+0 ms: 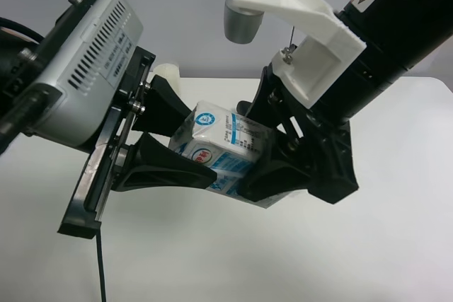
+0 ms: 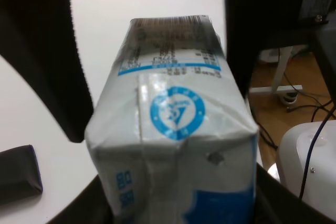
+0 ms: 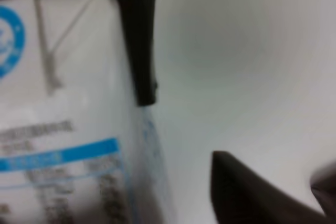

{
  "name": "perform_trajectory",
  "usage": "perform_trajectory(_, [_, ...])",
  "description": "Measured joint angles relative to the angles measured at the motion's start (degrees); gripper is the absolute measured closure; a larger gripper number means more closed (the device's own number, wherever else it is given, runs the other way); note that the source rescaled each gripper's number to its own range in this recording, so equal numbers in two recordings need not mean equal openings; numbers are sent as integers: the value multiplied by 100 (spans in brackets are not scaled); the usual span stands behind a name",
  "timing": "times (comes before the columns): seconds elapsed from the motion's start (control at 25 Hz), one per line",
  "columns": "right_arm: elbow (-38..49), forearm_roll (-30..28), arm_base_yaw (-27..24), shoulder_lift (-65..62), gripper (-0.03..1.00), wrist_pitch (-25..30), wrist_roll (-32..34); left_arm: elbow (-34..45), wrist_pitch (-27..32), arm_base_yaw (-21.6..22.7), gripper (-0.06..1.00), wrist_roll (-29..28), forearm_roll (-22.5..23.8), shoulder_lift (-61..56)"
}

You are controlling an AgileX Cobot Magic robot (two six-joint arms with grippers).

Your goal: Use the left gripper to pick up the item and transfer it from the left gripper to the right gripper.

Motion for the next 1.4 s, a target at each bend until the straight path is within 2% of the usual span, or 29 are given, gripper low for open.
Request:
perform_trajectory(0.16, [0,0,5,0,89,59,-19,0,-87,0,94,-12,-40,10])
perform_trajectory(0.64, [0,-76,5,0,89,-17,-48,0,-289,0,93,-14,-40,17])
perform_trajectory(0.68, [0,-110,5,0,91,-11,-48,0,-360,0,84,-14,-47,17])
perform_trajectory(0.72, [0,-175,5,5,96,3,-40,0,-478,0,63,-14,-90,11])
perform_trajectory(0.76, [0,-250,5,12,97,46,-32,0,-570,0,37,-19,-115,5])
perform_trajectory(0.8, [0,-297,5,24,97,61,-19,0,-646,0,20,-25,-144,5])
perform_trajectory(0.84, [0,-316,5,24,97,75,-19,0,-695,0,8,-32,-146,5])
perform_trajectory(0.88, [0,-322,5,31,97,99,-19,0,-723,0,2,-37,-148,5])
perform_trajectory(1.04, [0,-329,5,46,97,99,-15,0,-747,0,-5,-37,-155,5])
perform_trajectory(1.4, [0,-341,5,49,97,99,-15,0,-814,0,-5,-103,-160,-218])
